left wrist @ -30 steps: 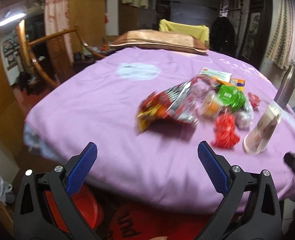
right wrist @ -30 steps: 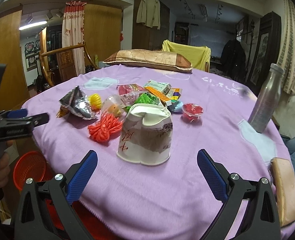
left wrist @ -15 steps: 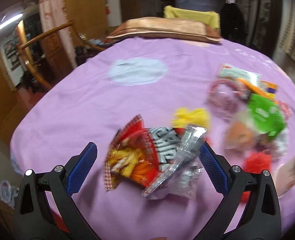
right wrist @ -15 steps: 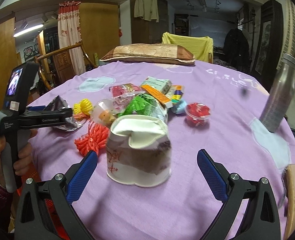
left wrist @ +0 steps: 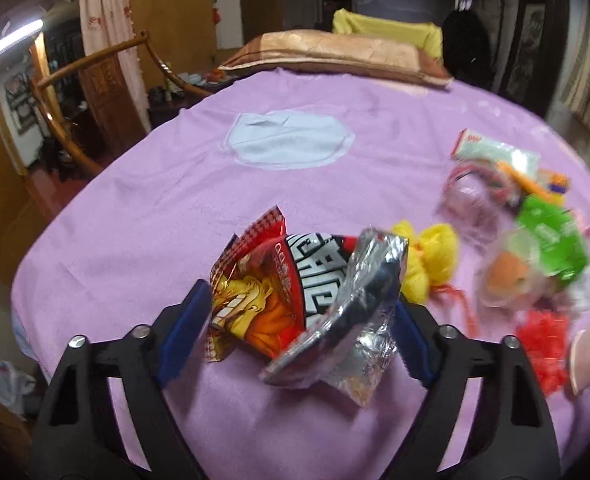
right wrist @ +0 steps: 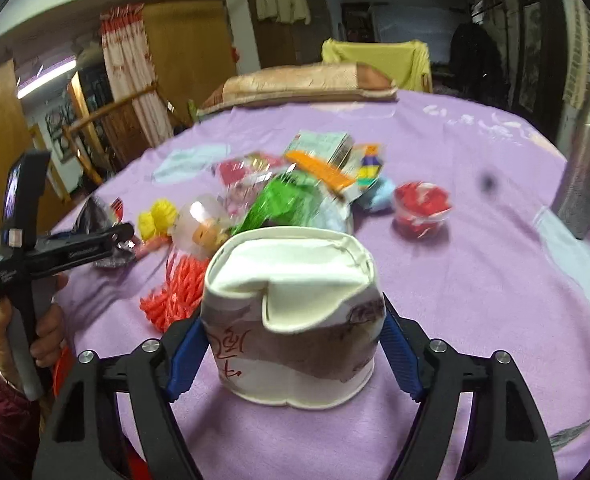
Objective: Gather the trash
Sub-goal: 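Grasp the snack wrappers with the left tool while the right tool grasps the white paper cup, then carry wrappers and paper cup to the red wastebasket and release both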
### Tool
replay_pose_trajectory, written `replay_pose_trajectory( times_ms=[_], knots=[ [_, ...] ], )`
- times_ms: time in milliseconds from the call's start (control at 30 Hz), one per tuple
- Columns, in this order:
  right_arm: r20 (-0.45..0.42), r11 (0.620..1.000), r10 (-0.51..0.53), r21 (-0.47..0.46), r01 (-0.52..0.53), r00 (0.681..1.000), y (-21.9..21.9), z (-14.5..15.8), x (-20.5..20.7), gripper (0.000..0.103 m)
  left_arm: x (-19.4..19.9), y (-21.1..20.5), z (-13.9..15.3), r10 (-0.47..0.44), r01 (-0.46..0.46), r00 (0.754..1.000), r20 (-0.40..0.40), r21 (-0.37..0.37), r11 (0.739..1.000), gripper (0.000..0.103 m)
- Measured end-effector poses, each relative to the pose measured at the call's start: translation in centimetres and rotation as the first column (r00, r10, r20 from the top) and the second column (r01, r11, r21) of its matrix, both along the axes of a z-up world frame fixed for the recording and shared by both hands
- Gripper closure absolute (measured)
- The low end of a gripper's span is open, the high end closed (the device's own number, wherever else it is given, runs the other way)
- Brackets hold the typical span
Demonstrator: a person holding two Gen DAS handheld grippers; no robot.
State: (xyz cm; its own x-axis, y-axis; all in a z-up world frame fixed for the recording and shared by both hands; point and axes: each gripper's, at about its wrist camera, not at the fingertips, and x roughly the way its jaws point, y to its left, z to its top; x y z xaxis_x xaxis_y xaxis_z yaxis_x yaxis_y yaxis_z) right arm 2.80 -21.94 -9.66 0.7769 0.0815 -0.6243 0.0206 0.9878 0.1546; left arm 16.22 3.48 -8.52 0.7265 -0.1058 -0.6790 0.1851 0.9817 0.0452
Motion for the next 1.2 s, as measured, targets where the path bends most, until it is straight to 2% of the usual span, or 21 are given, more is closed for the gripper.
replay_pose_trajectory(
  times_ms=[100, 267, 400, 500, 667, 767, 833, 900, 967, 1200],
  knots=[
    [0.043, 1.0, -0.001, -0.017, 0.002, 0.999, -0.5, 0.9, -1.0, 0.026, -1.6, 0.5, 2.1, -0.021, 0.023, 0.998, 0.068, -0.038, 0.999, 0.024],
    [0.106, 1.0, -0.004, 0.01, 0.003, 0.994, -0.9, 2.6, -2.4, 0.026, -4.0, 1.7, 5.5, -0.024, 0.035, 0.992, 0.126, -0.084, 0.996, 0.024],
    [0.131, 1.0, 0.005, 0.024, -0.008, 0.991, -0.8, 3.4, -3.3, 0.026, -6.5, 4.5, 7.0, 0.033, -0.021, 0.986, 0.163, -0.076, 0.997, 0.022],
    [0.147, 0.999, 0.024, 0.032, -0.029, 0.989, -0.3, 3.9, -3.7, 0.026, -8.9, 7.5, 6.8, 0.096, -0.086, 0.981, 0.17, -0.064, 0.994, 0.022],
    [0.157, 0.995, 0.086, 0.032, -0.092, 0.984, 2.2, 4.7, -3.9, 0.026, -11.9, 13.8, 3.6, 0.218, -0.214, 0.971, 0.093, -0.054, 0.975, 0.022],
    [0.163, 0.99, 0.135, 0.006, -0.137, 0.977, 4.5, 5.3, -4.0, 0.026, -13.0, 17.0, 0.5, 0.286, -0.284, 0.958, 0.027, -0.061, 0.957, 0.016],
    [0.162, 0.986, 0.166, -0.012, -0.166, 0.973, 6.2, 5.6, -4.0, 0.026, -13.2, 19.0, -1.6, 0.346, -0.346, 0.938, -0.016, -0.039, 0.937, 0.007],
    [0.154, 0.98, 0.2, -0.028, -0.198, 0.968, 8.0, 5.8, -3.8, 0.026, -13.1, 20.5, -3.4, 0.419, -0.418, 0.907, -0.038, 0.025, 0.908, 0.007],
    [0.141, 0.97, 0.243, -0.04, -0.24, 0.96, 10.2, 6.0, -3.5, 0.026, -13.1, 21.3, -4.4, 0.448, -0.445, 0.892, -0.055, 0.06, 0.893, 0.007],
    [0.089, 0.923, 0.382, -0.092, -0.375, 0.92, 17.9, 5.7, -2.5, 0.026, -14.3, 22.9, -5.8, 0.436, -0.437, 0.896, -0.08, 0.009, 0.899, 0.007]
  ],
)
